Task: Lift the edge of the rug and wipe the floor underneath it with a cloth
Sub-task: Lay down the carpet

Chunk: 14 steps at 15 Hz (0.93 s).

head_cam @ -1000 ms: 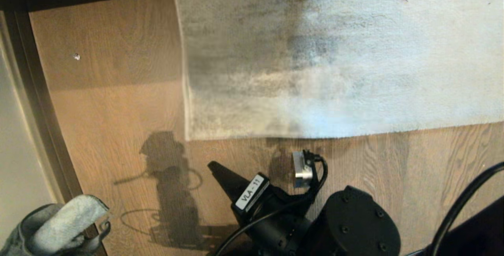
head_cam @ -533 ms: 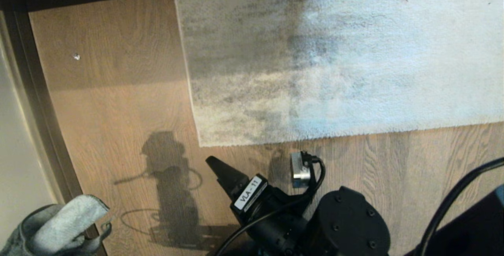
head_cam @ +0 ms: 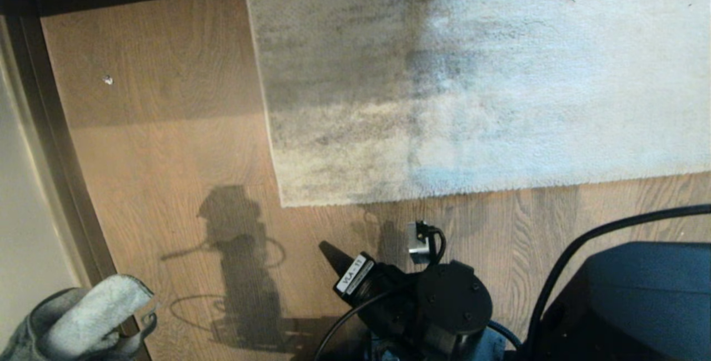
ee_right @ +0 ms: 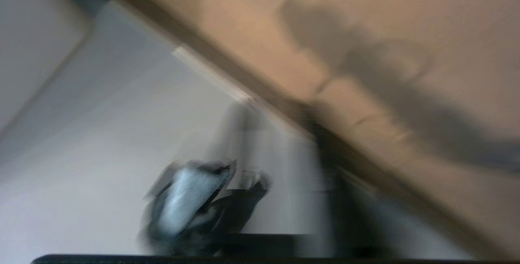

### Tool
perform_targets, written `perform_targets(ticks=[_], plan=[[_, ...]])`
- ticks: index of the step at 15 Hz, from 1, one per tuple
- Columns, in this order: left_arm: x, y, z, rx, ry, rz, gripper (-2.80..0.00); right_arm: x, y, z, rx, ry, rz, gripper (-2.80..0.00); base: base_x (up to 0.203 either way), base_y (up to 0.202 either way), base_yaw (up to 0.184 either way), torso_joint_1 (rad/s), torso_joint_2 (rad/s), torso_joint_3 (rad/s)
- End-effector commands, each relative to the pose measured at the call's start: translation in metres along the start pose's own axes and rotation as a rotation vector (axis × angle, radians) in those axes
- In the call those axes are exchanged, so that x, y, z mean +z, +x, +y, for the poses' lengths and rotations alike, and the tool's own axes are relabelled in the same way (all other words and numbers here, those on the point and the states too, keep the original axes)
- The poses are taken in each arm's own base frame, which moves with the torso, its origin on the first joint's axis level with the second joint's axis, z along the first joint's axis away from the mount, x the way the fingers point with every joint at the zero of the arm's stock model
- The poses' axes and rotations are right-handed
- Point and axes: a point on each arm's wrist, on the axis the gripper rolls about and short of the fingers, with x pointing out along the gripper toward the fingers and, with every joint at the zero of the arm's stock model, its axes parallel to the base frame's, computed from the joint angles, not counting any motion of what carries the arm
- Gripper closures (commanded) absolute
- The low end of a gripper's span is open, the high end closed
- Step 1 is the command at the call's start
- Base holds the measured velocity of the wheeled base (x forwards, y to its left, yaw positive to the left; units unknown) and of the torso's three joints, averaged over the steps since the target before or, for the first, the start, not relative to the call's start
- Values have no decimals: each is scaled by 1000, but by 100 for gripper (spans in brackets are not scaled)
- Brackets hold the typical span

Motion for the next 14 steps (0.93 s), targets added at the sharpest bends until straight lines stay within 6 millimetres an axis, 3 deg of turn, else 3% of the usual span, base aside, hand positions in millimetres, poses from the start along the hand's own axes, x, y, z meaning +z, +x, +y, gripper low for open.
perform_targets(ticks=[1,4,7,14], plan=[[0,0,0,-1,0,-1,0,18,7,-17,-21,-15,-66,0,0,0,0,0,0,0],[0,0,0,0,0,-1,0,51,13,-42,-93,-89,-154,0,0,0,0,0,0,0],[0,0,0,0,0,-1,0,71,17,-59,-139,-102,-208,0,0,0,0,0,0,0],[0,0,0,-1,0,-1,0,104,39,-60,-81,-90,-326,0,0,0,0,0,0,0]])
